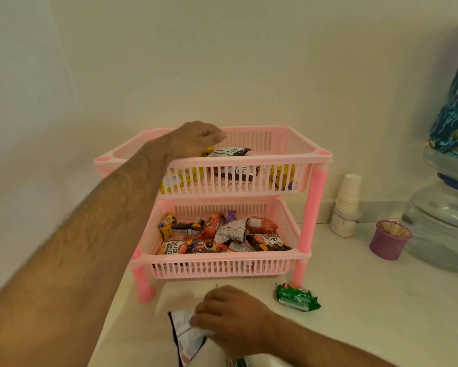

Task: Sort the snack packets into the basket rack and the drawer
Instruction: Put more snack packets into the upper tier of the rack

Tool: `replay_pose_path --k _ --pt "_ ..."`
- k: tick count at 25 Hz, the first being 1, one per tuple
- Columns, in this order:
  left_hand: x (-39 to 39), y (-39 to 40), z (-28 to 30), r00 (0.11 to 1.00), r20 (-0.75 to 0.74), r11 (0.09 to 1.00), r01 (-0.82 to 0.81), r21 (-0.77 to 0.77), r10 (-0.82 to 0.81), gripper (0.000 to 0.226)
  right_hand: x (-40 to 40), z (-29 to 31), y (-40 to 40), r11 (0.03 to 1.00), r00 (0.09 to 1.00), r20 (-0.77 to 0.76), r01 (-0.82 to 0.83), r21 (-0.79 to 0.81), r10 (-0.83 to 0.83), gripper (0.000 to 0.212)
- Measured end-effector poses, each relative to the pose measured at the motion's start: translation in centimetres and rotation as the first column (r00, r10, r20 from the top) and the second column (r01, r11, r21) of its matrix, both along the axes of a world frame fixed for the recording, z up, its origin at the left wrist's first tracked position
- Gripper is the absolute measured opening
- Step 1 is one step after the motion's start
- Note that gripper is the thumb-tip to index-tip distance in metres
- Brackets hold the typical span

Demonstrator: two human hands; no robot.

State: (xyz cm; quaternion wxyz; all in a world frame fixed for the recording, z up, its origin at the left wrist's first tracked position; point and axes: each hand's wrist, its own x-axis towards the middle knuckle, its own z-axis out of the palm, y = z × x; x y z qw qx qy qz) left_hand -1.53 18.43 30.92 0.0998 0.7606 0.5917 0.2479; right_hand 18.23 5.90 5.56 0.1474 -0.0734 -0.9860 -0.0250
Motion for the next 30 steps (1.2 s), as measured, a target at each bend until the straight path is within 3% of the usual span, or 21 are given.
replay_pose_path --k 2,4,8,11,14,17,19,22,25,28,30 --pt "0.2 0.0 0.3 0.994 0.102 0.971 0.011 0.239 -0.036 0.037 1.5 2.7 0.8 0.997 0.979 -0.202 0.028 0.075 -0.012 0.036" --pt "0.6 -0.6 0.9 0.967 0.207 0.935 0.07 0.347 -0.149 0.04 2.7 6.3 2.1 0.987 0.91 -0.412 0.103 0.123 -0.044 0.034" --pt "2.3 -2.7 2.8 0.875 0.361 0.944 0.271 0.186 -0.323 0.06 4.9 13.9 5.5 0.961 0.73 -0.676 0.247 0.123 -0.101 0.036" --pt "3.3 -3.5 3.7 0.856 0.363 0.916 0.4 -0.013 -0.369 0.057 6.2 17.8 7.3 0.929 0.635 -0.757 0.355 0.107 -0.155 0.036" --pt "3.9 -3.8 3.9 0.863 0.323 0.9 0.431 -0.066 -0.389 0.046 6.4 18.9 8.2 0.915 0.588 -0.792 0.392 0.101 -0.165 0.038" --pt "4.0 -3.9 3.9 0.887 0.295 0.922 0.384 -0.045 -0.354 0.048 6.0 18.2 8.4 0.908 0.612 -0.761 0.412 0.074 -0.216 0.045" --pt "3.9 -3.8 4.2 0.893 0.296 0.936 0.353 0.002 -0.338 0.036 5.6 17.0 8.3 0.9 0.605 -0.761 0.431 0.063 -0.236 0.053" --pt "3.5 -3.4 5.0 0.85 0.41 0.943 0.311 0.117 -0.331 0.02 4.9 13.7 7.7 0.903 0.576 -0.806 0.407 0.14 -0.135 0.049" --pt "3.6 -2.5 5.7 0.785 0.536 0.939 0.169 0.299 -0.311 0.02 3.9 8.5 6.8 0.952 0.715 -0.693 0.268 0.149 -0.093 0.028" --pt "4.7 -0.7 5.5 0.798 0.57 0.905 -0.078 0.419 -0.196 0.027 2.1 3.5 5.9 0.968 0.918 -0.31 0.226 -0.106 -0.248 0.03" --pt "5.7 0.6 4.9 0.874 0.482 0.876 -0.18 0.447 -0.066 0.033 0.8 0.6 5.6 0.902 0.945 -0.021 0.305 -0.306 -0.327 0.041"
